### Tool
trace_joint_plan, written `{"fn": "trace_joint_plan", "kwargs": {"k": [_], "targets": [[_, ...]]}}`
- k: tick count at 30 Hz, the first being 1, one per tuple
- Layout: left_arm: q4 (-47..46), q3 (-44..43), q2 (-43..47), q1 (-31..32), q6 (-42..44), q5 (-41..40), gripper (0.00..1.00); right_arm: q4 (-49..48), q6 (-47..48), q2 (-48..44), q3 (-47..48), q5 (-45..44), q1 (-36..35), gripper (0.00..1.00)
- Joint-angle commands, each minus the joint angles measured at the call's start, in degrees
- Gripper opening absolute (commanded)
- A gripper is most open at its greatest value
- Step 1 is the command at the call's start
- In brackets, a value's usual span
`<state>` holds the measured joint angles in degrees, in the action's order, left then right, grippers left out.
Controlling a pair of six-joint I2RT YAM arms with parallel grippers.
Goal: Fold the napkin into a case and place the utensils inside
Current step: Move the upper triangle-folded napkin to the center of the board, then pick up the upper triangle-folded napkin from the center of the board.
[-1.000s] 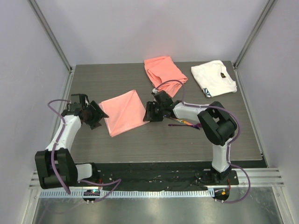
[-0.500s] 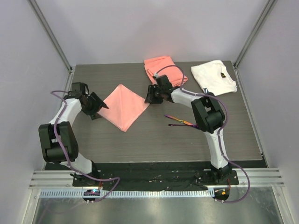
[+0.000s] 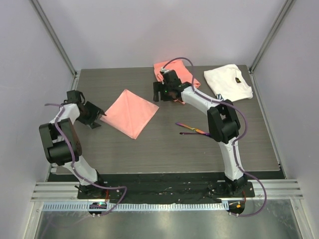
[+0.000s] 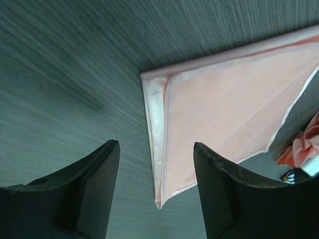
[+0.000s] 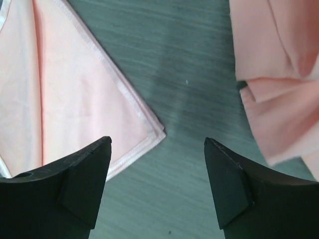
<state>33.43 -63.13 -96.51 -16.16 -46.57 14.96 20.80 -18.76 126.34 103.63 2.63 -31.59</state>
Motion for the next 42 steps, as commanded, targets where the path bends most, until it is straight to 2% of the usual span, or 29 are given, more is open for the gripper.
{"fn": "trace_joint_plan", "kwargs": {"k": [1, 7, 12, 20, 23, 34, 42], "targets": [[-4.60, -3.57, -4.38, 0.17, -3.09, 1.91, 0.64, 1.61, 3.20, -8.91, -3.60, -1.67, -4.78, 0.81], [-4.78, -6.82, -7.81, 0.25, -2.21, -0.80, 0.61, 1.44, 4.62, -13.31, -8.36, -2.37, -11.90, 0.82], [-4.25, -8.85, -11.06, 0.17, -1.42, -0.55, 0.58, -0.40, 4.35, -14.81, -11.08, -2.37, -14.90, 0.80], [-2.67, -8.58, -13.27, 0.60, 0.77, -3.79, 0.53, -0.85, 5.58, -14.46, -9.42, -2.37, -15.95, 0.79], [-0.56, -10.16, -14.23, 2.18, 2.79, -8.69, 0.53, -1.11, 6.02, -14.02, -9.07, -2.02, -16.48, 0.79], [3.04, -12.80, -17.83, 5.53, 3.50, -17.94, 0.48, -0.67, 6.46, -13.58, -9.42, -2.37, -18.42, 0.79], [4.72, -14.56, -18.98, 6.85, 4.03, -20.58, 0.36, -1.11, 10.76, -13.40, -10.73, -2.37, -20.70, 0.80]]}}
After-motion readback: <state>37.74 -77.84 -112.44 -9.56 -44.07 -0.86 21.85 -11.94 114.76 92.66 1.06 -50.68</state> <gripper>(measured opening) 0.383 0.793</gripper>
